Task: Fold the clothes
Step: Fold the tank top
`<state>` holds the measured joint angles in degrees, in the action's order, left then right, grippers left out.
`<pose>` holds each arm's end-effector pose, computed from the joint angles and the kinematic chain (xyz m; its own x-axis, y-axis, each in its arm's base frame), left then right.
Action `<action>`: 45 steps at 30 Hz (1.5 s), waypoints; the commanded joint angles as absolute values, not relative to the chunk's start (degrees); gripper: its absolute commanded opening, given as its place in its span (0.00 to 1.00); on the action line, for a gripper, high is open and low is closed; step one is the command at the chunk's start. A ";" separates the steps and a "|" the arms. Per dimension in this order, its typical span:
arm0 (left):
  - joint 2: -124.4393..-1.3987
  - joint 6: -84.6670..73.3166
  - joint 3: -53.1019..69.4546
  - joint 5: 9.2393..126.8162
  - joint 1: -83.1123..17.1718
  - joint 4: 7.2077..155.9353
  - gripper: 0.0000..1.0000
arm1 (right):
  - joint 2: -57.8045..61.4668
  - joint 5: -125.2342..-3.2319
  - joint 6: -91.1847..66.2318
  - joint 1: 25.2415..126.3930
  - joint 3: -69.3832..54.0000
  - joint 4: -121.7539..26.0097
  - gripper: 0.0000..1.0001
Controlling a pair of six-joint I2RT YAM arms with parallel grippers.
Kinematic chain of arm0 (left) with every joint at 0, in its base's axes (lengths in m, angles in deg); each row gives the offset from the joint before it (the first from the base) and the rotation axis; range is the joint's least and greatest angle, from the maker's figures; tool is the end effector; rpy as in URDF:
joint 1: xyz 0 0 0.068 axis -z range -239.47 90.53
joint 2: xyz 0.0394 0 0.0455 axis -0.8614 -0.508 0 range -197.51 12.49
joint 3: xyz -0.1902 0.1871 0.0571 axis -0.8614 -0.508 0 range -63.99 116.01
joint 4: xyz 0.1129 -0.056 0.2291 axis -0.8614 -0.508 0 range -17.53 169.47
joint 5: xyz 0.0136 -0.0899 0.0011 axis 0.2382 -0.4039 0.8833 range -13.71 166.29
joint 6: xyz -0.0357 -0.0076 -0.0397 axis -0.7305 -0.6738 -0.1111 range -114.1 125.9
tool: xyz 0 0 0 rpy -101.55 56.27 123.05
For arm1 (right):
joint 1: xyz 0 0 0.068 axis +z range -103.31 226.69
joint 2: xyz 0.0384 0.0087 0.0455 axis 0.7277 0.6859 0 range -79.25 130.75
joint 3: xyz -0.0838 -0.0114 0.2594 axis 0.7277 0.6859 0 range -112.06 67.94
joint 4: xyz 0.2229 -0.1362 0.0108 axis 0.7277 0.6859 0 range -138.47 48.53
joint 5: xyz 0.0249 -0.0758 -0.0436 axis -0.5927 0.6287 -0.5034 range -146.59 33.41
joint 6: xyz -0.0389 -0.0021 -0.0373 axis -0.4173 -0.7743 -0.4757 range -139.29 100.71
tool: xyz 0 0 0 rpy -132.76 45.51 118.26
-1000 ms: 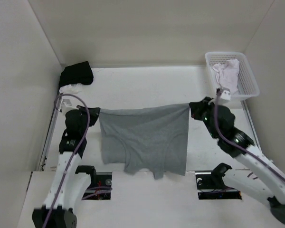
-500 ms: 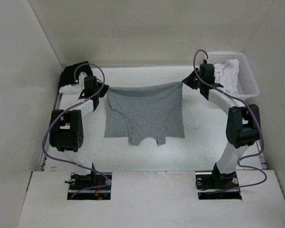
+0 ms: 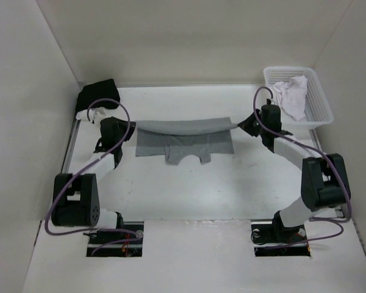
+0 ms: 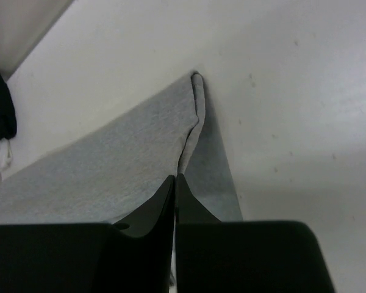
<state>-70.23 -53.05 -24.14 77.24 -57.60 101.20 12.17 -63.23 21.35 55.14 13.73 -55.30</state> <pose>0.3090 -0.0096 0.2132 -0.2005 -0.8506 -0.4861 -0.3000 0.5256 -0.7961 0.3480 0.0558 0.2217 -0.5389 0.5739 -0.6166 0.1402 0.7829 0.6062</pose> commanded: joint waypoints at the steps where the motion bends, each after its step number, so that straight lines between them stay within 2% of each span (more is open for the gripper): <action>1: -61.37 -52.89 -29.70 77.52 -58.11 106.45 0.03 | 3.48 -60.20 23.51 56.22 19.23 -62.61 0.02; 8: -44.14 -51.93 -44.37 74.18 -59.51 103.47 0.03 | -7.34 -57.74 26.06 57.54 32.86 -63.85 0.01; 12: -37.44 -49.74 -51.76 73.56 -60.66 99.69 0.04 | -9.73 -57.12 26.06 57.89 39.27 -63.15 0.03; 16: -36.12 -49.64 -56.51 73.39 -61.36 98.36 0.13 | -9.11 -56.77 27.20 58.25 43.94 -63.76 0.09; 20: -31.21 -51.48 -58.37 73.21 -63.82 95.65 0.26 | -10.78 -55.81 27.20 58.33 46.14 -63.67 0.35; 22: -29.35 -52.10 -56.97 74.17 -63.30 94.50 0.26 | -10.87 -54.58 26.68 58.33 45.01 -63.67 0.47; 26: -33.99 -53.33 -51.70 77.33 -54.53 95.72 0.25 | -5.26 -55.01 25.97 58.33 40.71 -64.20 0.56; 30: -46.10 -53.59 -46.34 84.45 -40.03 100.55 0.27 | 2.47 -57.03 26.32 58.86 36.31 -65.16 0.57; 34: -59.29 -55.18 -44.92 84.99 -36.49 106.87 0.27 | 7.22 -59.66 28.25 60.44 34.72 -66.92 0.56; 37: -66.42 -55.27 -46.06 83.06 -40.16 110.66 0.26 | 9.69 -61.94 29.40 61.32 34.19 -68.06 0.54; 39: -68.89 -55.36 -47.20 81.31 -44.11 111.11 0.25 | 10.05 -64.06 30.28 62.37 34.54 -69.12 0.46; 41: -69.51 -55.18 -48.78 79.64 -48.59 111.20 0.24 | 9.00 -64.68 30.80 64.13 36.12 -69.74 0.41; 45: -64.52 -54.13 -52.03 78.14 -56.68 110.24 0.23 | 3.56 -63.54 30.98 68.08 40.77 -69.47 0.40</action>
